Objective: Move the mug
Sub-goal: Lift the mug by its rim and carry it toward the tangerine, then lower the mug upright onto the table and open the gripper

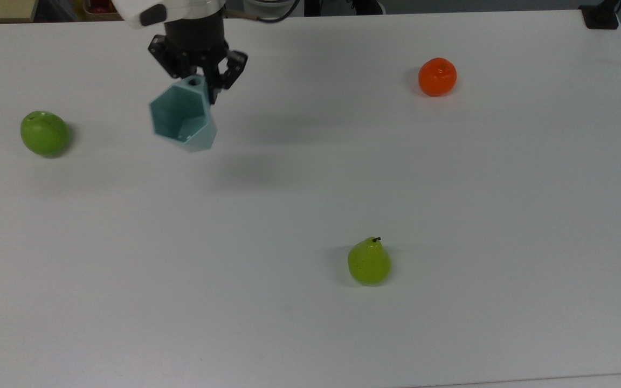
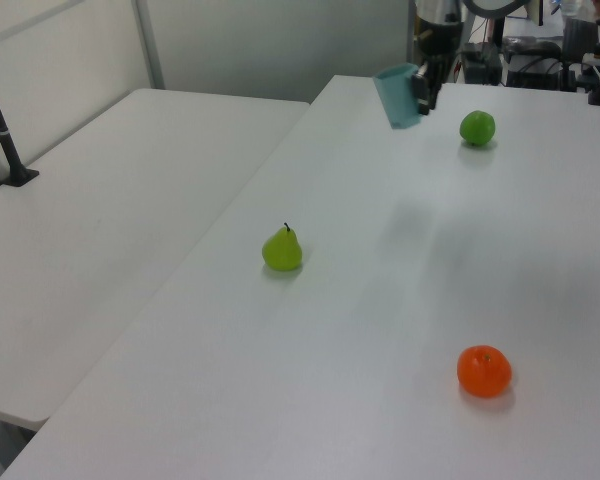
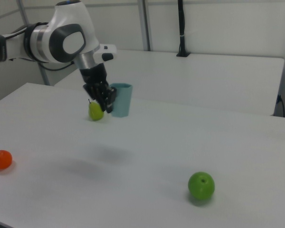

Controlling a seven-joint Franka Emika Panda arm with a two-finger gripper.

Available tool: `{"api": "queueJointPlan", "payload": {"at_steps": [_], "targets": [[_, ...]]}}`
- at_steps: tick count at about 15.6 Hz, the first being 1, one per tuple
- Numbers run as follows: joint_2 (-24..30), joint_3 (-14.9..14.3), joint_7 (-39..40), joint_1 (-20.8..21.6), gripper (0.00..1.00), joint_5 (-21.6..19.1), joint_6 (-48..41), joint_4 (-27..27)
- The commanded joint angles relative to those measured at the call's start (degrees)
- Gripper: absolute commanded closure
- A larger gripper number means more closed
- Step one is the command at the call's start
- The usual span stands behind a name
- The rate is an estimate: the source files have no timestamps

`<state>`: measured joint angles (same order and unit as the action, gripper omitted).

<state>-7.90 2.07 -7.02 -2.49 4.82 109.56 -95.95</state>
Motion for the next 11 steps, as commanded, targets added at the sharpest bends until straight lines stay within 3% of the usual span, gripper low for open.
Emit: {"api": "queueJointPlan", "payload": {"at_steps": [1, 5, 11], "targets": [[8.24, -0.05, 12.01, 1.08, 1.0, -1.57, -3.21, -11.69], [11.23, -0.05, 17.99, 1.08, 1.0, -1.57, -1.38, -19.96], [13.87, -0.31, 20.37, 0.55, 1.0, -2.19, 15.23, -33.33]]}}
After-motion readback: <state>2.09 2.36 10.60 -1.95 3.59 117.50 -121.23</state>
